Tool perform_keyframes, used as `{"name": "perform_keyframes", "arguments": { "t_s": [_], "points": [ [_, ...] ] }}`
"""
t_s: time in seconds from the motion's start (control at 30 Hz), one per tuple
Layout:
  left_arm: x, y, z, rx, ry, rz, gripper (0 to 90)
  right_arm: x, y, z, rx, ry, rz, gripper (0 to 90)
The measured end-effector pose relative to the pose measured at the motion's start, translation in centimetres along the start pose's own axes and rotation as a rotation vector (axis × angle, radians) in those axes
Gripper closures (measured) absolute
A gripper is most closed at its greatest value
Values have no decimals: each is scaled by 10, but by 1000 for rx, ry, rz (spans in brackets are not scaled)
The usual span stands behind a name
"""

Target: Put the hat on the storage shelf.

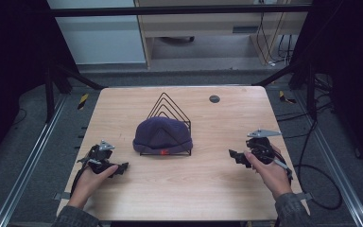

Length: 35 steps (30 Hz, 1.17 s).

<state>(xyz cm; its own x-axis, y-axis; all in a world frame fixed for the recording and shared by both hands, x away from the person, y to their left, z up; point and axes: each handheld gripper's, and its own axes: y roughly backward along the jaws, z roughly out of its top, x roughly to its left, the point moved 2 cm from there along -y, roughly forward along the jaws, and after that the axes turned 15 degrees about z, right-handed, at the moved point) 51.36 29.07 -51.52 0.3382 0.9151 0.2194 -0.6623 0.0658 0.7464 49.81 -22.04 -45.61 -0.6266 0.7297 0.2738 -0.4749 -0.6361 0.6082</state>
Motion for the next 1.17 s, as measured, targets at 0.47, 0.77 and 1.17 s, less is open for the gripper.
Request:
{"name": "perform_keyframes", "arguments": {
  "t_s": [0.47,0.77,1.17],
  "points": [
    [-1,0,0,-2,3,-1,0,-9,-30,-43,57,-52,-2,175],
    [-2,0,1,0,-5,-5,0,-1,-41,-53,47,14,-49,107],
    [-3,0,1,-1,-4,-7,0,5,-46,-58,32,54,-94,77]
  ]
}}
